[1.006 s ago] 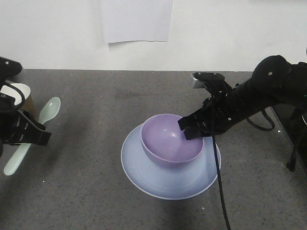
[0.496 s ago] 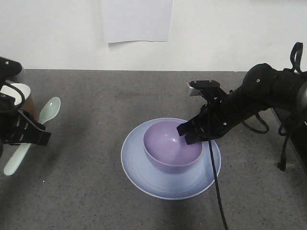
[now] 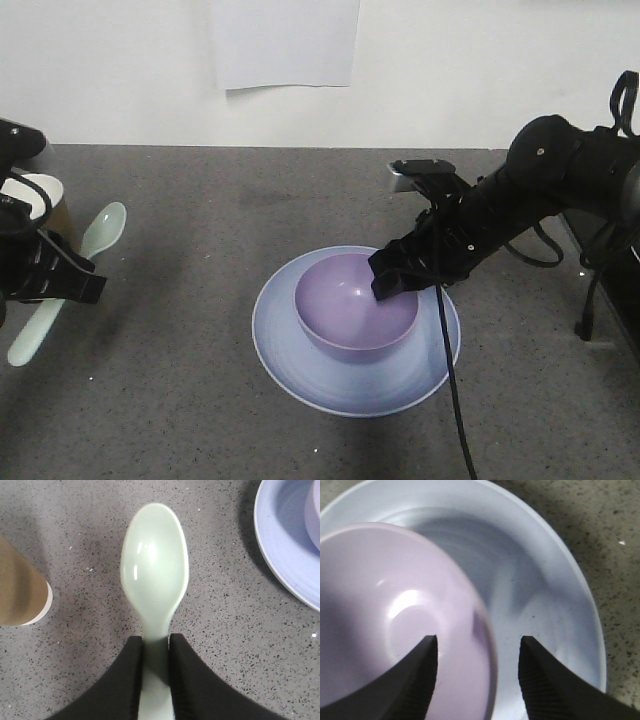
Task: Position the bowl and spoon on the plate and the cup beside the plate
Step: 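Lower the lavender bowl onto the plate center with the right gripper, then open the right gripper and withdraw it from the bowl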
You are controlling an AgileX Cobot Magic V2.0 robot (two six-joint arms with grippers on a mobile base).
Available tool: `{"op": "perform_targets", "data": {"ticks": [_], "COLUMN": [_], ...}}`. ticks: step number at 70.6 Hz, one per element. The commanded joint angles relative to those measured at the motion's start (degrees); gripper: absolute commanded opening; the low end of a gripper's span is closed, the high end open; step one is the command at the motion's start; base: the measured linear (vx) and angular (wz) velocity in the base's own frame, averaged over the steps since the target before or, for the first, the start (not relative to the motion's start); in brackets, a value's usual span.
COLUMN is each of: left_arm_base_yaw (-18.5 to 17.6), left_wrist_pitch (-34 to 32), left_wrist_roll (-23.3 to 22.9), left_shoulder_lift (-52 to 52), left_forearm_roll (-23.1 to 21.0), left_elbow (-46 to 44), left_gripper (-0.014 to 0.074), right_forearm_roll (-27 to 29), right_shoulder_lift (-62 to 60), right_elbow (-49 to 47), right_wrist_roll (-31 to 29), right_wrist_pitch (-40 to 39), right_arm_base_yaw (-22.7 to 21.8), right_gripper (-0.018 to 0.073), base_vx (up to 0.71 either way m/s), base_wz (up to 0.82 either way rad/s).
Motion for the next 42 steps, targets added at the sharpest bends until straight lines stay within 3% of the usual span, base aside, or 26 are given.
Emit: {"op": "perform_targets", "data": {"ticks": [1, 19, 42], "left_arm_base_yaw": [-0.24, -0.24, -0.24], "left_wrist_pitch": [-2.88, -2.92, -2.92], "left_wrist_roll": [-0.21, -0.21, -0.21], "left_shoulder_lift": [-1.49, -1.49, -1.49], "left_forearm_roll": [-0.96, -0.96, -0.96], "left_elbow": [-1.27, -1.27, -1.27], "left_gripper": [0.0080, 0.0078, 0.0078], "right_forearm_roll": [0.11, -10.11, -14.51], "right_shoulder_lift": [-3.21, -11.91, -31.90], "right_elbow": [-4.32, -4.99, 10.37], "right_wrist_roll": [0.94, 9.16, 11.23], "right_wrist_pitch": [3.81, 9.45, 5.32], "right_arm_base_yaw": [-0.24, -0.24, -0.13], "right_gripper": [0.0391, 0.0375, 0.0344], "base_vx": [0.00, 0.00, 0.00], "base_wz": [0.00, 0.00, 0.00]}}
